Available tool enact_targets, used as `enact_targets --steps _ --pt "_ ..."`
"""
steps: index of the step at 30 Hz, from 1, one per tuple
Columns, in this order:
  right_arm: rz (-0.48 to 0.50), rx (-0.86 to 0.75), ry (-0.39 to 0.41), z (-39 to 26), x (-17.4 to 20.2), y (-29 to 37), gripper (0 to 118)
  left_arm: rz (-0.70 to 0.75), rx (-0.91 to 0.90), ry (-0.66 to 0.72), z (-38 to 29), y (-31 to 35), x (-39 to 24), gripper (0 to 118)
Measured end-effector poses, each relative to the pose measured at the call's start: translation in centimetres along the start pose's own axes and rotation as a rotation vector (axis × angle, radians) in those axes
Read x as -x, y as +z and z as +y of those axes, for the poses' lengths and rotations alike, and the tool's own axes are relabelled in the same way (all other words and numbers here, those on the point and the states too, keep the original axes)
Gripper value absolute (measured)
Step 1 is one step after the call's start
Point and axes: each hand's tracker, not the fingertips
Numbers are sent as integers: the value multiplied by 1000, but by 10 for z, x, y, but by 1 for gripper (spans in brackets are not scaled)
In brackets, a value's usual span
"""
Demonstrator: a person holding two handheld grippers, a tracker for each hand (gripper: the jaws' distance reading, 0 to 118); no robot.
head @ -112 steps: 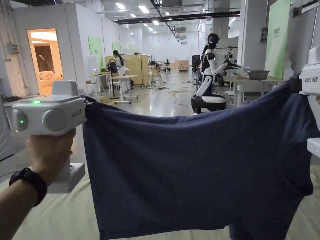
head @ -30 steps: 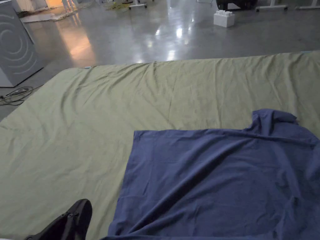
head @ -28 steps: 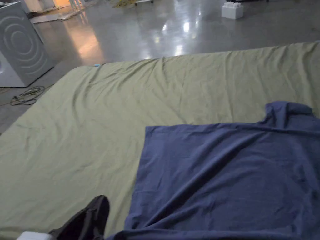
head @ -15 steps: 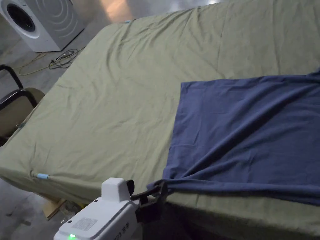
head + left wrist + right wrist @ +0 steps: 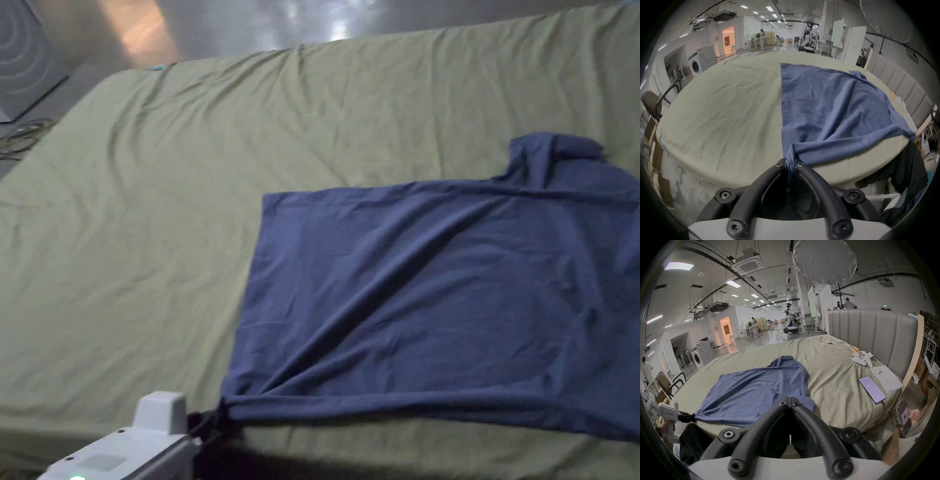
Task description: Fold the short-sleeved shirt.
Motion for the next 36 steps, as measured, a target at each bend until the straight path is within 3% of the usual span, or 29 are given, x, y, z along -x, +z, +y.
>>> enact_targets --steps 5,6,7,8,9,12,17,20,21,22,23,25,28,36 --pt "-90 97 8 -12 -36 -18 3 84 52 -197 3 -14 -22 7" --pt "-103 149 14 -14 -43 -27 14 101 65 -212 10 -7 -34 7" --pt "-111 203 16 -16 -49 -38 36 107 71 -218 11 -8 -35 7" --pt "-116 265 15 -20 -55 -50 68 109 77 -219 13 -9 -36 7" --pt "-97 323 9 -28 -63 -64 82 109 82 -221 14 -9 -37 7" --pt "-60 371 50 -39 -64 -84 73 101 81 -218 15 -3 -37 7" --pt "28 483 216 -55 -36 -98 74 86 75 -171 17 2 -38 7" --pt "65 528 165 -64 -31 -106 72 82 83 -176 18 0 -36 7" --pt "63 546 163 -67 -29 -110 62 81 84 -176 18 1 -37 7" --pt "53 545 173 -69 -27 -112 43 80 85 -176 18 -2 -33 7" --pt "37 542 179 -70 -26 -114 15 78 84 -175 17 -1 -33 7" --pt "27 537 157 -70 -28 -116 12 75 79 -166 17 0 -33 7" --pt "58 518 53 -68 -37 -112 11 69 72 -159 15 -1 -29 7" --pt "93 454 7 -47 -41 -97 7 8 36 -127 30 17 -14 6"
